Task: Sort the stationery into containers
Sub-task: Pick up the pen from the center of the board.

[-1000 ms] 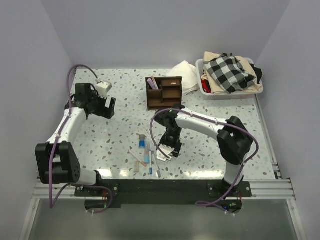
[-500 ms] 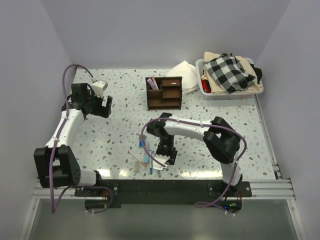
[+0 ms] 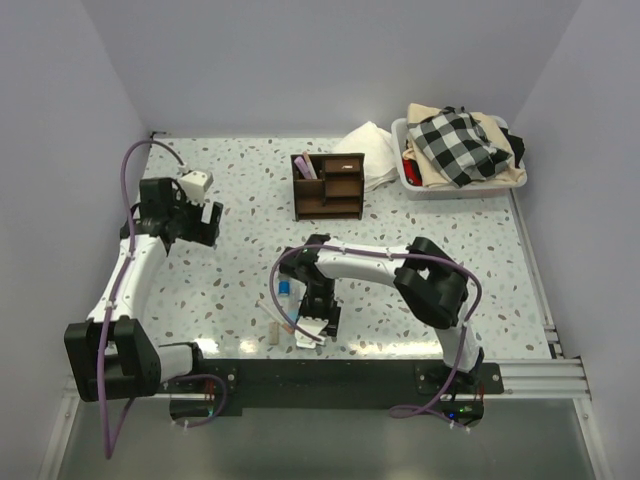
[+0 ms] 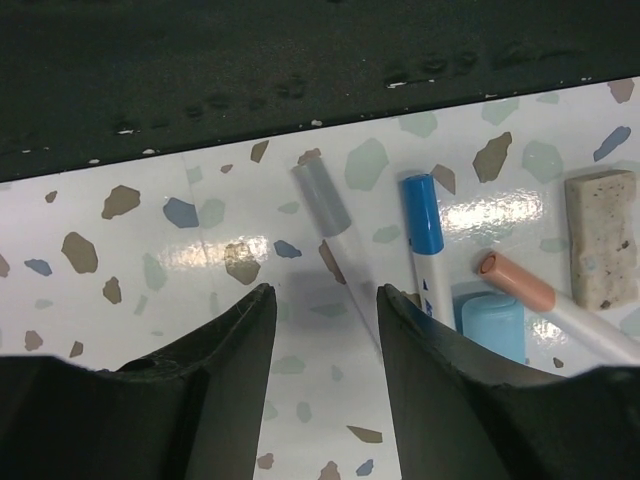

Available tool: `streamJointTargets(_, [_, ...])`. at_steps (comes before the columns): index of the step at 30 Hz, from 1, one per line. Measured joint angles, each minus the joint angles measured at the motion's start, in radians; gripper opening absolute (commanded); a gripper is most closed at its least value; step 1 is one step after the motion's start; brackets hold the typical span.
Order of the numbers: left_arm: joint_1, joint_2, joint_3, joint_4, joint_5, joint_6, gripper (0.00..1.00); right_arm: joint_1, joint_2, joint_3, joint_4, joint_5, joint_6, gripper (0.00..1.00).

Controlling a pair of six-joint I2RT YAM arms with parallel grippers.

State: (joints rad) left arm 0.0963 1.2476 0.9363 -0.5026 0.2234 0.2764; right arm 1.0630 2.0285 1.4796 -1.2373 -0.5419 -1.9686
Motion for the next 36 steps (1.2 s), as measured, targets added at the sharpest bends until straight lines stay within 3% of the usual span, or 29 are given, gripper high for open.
streamJointTargets(7, [0.000, -0.022, -0.003, -0.002, -0.005, 0.000, 0.99, 0.016, 0.031, 0.013, 0.017, 0.001, -0.002, 0.48])
streamJointTargets(11, [0.000, -0.027, -0.011, -0.002, -0.011, 0.000, 0.99, 0.030, 0.060, 0.015, 0.024, 0.008, -0.007, 0.40])
streamJointTargets(14, [0.000, -0.027, -0.014, -0.002, -0.015, 0.000, 0.99, 0.045, 0.061, 0.023, 0.031, 0.034, -0.009, 0.26])
streamJointTargets(15, [0.000, -0.027, -0.015, -0.002, -0.015, -0.001, 0.99, 0.053, 0.061, 0.023, 0.037, 0.046, -0.011, 0.14])
streamJointTargets(18, [0.000, -0.027, -0.014, -0.002, -0.019, -0.001, 0.99, 0.069, 0.058, 0.024, 0.061, 0.079, -0.016, 0.00])
streamJointTargets(25, [0.000, -0.025, -0.006, -0.014, -0.013, 0.000, 0.99, 0.064, 0.055, 0.037, 0.042, 0.141, -0.017, 0.00])
streamJointTargets(29, [0.000, 0.005, 0.041, -0.024, 0.026, 0.000, 0.98, 0.000, 0.059, 0.089, 0.023, 0.210, -0.017, 0.00])
streamJointTargets(32, [0.000, 0.051, 0.095, -0.024, 0.048, -0.006, 0.97, -0.066, 0.060, 0.187, 0.033, 0.218, -0.016, 0.00])
streamJointTargets(36, [0.000, 0.178, 0.185, -0.024, -0.062, -0.058, 1.00, -0.134, 0.085, 0.436, 0.078, 0.178, 0.060, 0.00])
